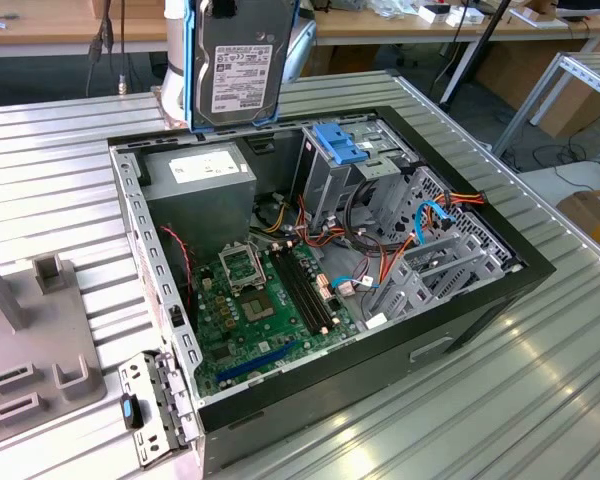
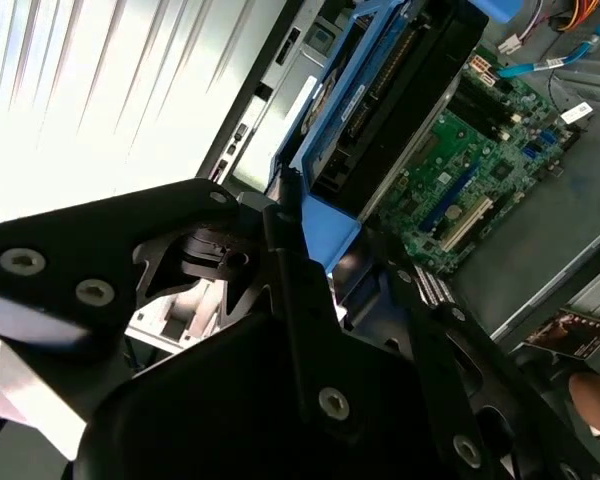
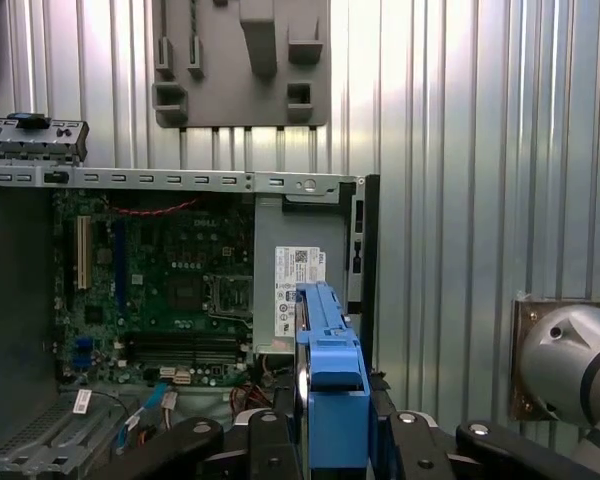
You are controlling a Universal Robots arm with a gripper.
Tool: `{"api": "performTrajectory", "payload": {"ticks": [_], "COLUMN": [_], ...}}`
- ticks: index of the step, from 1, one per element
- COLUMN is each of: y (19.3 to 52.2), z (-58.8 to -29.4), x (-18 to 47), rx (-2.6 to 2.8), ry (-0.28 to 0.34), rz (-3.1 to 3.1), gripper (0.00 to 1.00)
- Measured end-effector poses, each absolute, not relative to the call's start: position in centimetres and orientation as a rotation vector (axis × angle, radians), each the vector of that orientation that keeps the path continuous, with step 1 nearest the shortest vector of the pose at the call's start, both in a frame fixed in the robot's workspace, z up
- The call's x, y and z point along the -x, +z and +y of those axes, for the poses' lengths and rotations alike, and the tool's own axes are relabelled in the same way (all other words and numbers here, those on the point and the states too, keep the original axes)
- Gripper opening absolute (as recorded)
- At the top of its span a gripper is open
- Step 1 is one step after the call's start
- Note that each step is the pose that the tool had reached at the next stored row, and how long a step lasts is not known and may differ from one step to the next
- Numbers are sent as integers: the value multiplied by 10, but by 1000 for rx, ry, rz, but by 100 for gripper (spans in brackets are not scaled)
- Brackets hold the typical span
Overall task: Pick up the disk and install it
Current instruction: 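Pick up the disk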
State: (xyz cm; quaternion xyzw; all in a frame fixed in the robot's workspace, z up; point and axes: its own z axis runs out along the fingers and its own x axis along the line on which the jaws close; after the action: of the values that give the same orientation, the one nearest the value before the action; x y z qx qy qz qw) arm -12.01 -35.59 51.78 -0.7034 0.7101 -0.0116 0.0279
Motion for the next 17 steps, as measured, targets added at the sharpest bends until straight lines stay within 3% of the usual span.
{"api": "performTrajectory", "payload": {"ticks": [11, 17], "y": [518, 517], "z": [-386, -388], "x": [120, 120], "rx": [2171, 2171], "ry": [-36, -36], "rz": [2192, 2192], "gripper": [37, 37]}}
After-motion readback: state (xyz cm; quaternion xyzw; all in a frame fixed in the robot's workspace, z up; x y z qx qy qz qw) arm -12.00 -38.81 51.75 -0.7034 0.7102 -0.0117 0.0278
